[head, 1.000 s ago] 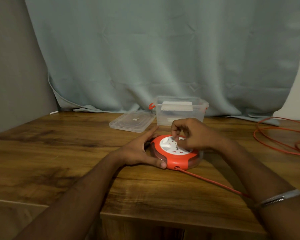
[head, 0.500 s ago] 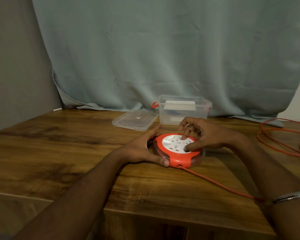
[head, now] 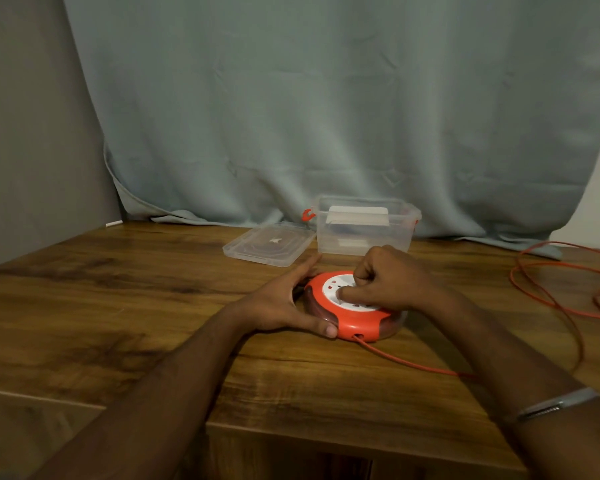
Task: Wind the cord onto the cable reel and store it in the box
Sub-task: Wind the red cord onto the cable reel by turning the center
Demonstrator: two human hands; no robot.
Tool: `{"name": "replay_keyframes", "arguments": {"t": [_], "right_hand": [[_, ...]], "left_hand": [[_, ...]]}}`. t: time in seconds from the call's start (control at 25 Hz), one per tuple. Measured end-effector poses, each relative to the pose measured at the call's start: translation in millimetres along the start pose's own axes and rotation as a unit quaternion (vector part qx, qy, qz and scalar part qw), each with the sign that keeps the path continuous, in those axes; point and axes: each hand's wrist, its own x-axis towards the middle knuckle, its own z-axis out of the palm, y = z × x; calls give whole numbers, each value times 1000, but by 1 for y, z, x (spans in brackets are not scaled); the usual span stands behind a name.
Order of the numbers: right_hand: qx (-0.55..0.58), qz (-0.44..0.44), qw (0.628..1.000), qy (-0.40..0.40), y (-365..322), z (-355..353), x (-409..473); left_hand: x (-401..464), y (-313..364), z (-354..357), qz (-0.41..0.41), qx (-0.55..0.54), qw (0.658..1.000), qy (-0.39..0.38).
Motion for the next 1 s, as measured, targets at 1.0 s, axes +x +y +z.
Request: {"name": "replay_keyframes", "arguments": {"t": [1.0], "right_hand": [[200,-5,976,-91,28,-13,0]], "left_hand": [[1,0,0,-11,11,1000,-8]]}}
